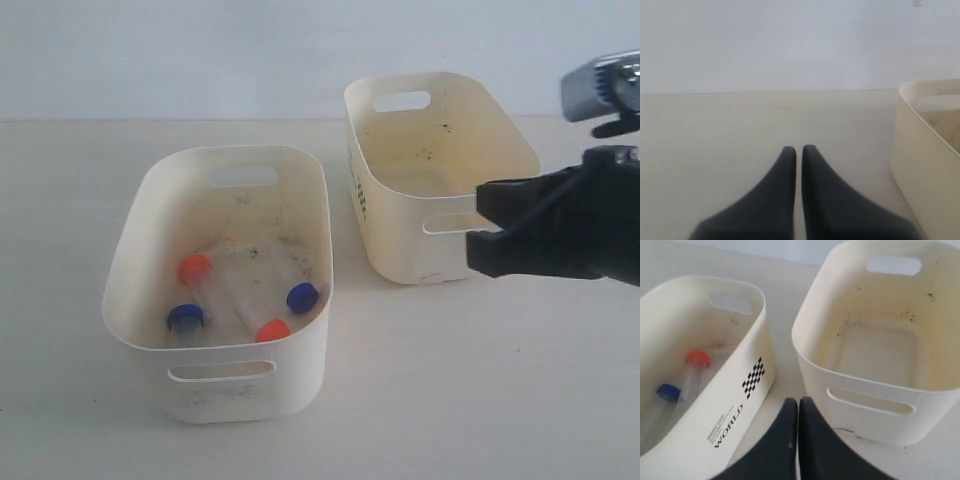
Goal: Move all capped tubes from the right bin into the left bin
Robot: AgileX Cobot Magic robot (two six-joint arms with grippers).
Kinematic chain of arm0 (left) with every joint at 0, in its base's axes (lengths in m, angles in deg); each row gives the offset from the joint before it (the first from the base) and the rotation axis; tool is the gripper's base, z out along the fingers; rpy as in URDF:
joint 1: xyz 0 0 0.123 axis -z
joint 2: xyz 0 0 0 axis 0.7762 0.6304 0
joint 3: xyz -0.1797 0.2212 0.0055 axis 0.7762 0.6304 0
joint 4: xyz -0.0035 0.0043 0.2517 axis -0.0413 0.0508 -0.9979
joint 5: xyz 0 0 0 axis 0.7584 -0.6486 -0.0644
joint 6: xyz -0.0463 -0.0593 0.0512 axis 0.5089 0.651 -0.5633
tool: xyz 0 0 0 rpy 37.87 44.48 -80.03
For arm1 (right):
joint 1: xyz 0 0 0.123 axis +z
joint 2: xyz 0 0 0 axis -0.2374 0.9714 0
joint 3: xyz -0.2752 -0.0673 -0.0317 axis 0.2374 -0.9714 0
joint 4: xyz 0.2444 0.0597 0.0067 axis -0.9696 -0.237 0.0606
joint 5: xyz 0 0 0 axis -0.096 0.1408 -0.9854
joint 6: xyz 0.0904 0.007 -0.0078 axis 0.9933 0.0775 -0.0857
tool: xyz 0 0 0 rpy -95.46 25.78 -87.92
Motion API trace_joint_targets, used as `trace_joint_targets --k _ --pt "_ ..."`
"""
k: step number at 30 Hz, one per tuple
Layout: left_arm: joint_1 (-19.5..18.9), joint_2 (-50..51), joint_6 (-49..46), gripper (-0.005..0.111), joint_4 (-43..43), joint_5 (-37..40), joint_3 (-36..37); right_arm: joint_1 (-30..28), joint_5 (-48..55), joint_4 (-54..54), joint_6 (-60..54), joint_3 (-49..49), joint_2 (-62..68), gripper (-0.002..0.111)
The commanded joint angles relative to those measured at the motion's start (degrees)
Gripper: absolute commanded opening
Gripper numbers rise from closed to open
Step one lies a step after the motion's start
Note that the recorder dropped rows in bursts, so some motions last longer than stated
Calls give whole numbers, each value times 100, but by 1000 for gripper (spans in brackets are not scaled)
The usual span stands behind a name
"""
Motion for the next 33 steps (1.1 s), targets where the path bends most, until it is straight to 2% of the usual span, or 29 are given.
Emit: trace_joint_targets --k 1,7,10,11,14,17,24,29,33 --pt "-2 3 54 4 36 -26 -21 -21 -494 -11 -261 -441 -811 0" --pt "-2 3 54 4 36 -26 -21 -245 -909 8 -389 -1316 -1634 0" --pt "-2 3 54 4 36 -26 -21 -785 -959 8 -128 -1896 -1948 0" --pt "-2 3 54 4 36 -26 -21 -1145 -1080 -6 158 -2227 -2126 0" --pt "-2 3 54 4 36 -26 -21 -1717 -1490 -6 1421 -2651 -2448 0" --pt "-2 3 54 4 36 -26 -21 -2016 -1111 12 1739 -2651 -3249 0" --pt "-2 3 54 4 36 -26 -21 -2148 -89 12 1136 -2651 -5213 0" --pt "-2 3 54 4 36 -26 -21 -2766 748 -28 1292 -2651 -5584 0" --pt "-2 3 54 4 36 -26 -21 -2814 1441 -54 1320 -2651 -5717 0"
